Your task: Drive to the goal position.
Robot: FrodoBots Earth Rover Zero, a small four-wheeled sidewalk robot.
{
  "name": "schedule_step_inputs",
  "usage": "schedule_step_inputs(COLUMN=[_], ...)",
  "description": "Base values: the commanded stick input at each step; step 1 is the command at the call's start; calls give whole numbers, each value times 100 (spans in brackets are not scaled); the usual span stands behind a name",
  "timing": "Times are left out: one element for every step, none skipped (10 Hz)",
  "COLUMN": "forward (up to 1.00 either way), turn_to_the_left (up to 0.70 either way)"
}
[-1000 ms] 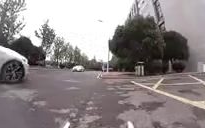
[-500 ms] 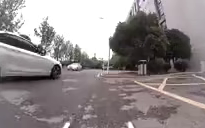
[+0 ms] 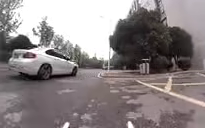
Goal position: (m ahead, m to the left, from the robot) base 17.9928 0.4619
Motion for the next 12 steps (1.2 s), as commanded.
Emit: schedule_step_inputs(forward=[60,60,60,60,60,60,60,60,60,60,60,60], turn_to_the_left=[0,0,0,0,0,0,0,0,0,0,0,0])
